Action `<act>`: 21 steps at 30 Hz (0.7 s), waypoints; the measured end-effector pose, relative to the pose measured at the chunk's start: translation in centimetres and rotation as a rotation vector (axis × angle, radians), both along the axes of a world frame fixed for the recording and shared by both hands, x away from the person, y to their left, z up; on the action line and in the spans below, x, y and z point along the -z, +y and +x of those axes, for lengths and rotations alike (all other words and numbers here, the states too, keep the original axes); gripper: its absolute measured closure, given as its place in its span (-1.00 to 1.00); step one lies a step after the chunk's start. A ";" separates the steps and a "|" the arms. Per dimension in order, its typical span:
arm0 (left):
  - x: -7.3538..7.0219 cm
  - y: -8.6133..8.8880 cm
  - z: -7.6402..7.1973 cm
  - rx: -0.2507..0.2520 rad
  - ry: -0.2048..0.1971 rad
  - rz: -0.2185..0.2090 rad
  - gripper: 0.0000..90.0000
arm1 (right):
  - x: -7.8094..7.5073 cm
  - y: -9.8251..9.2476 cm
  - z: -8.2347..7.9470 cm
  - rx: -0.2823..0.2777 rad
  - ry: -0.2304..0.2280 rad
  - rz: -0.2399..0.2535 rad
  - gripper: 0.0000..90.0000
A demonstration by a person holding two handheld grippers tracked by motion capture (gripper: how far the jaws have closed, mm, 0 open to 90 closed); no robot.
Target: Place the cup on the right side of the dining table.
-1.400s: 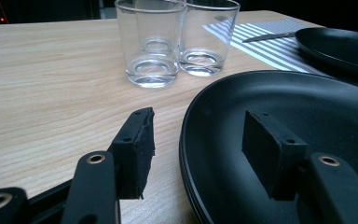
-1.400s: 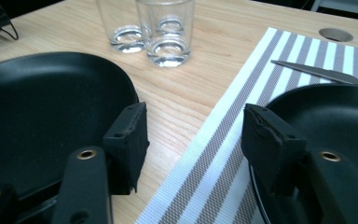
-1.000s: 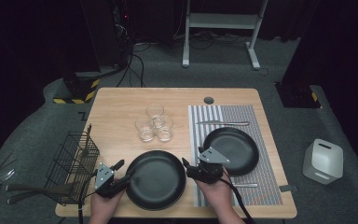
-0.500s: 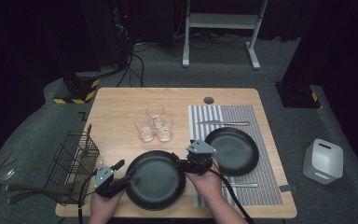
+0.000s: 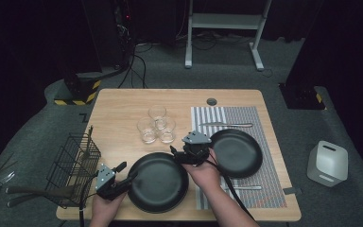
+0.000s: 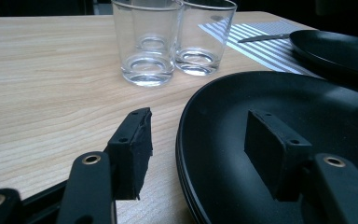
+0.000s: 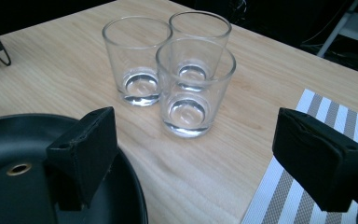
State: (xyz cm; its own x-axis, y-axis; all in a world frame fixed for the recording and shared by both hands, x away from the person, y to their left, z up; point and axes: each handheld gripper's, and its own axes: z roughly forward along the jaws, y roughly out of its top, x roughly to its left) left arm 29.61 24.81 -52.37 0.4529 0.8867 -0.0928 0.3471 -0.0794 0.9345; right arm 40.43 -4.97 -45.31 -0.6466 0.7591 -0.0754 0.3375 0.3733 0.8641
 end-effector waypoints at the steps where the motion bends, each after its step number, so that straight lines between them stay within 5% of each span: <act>1: 0.0 0.1 0.0 0.003 -0.003 0.002 -0.08 | 0.0 0.1 0.2 0.003 0.000 0.003 -0.69; 12: 0.0 0.2 0.0 0.010 0.001 -0.011 -0.08 | 0.4 2.0 2.5 -0.004 -0.001 0.042 -0.68; 21: 0.0 0.3 0.0 0.015 0.002 -0.024 -0.08 | 0.7 3.4 4.2 -0.016 0.048 0.022 -0.68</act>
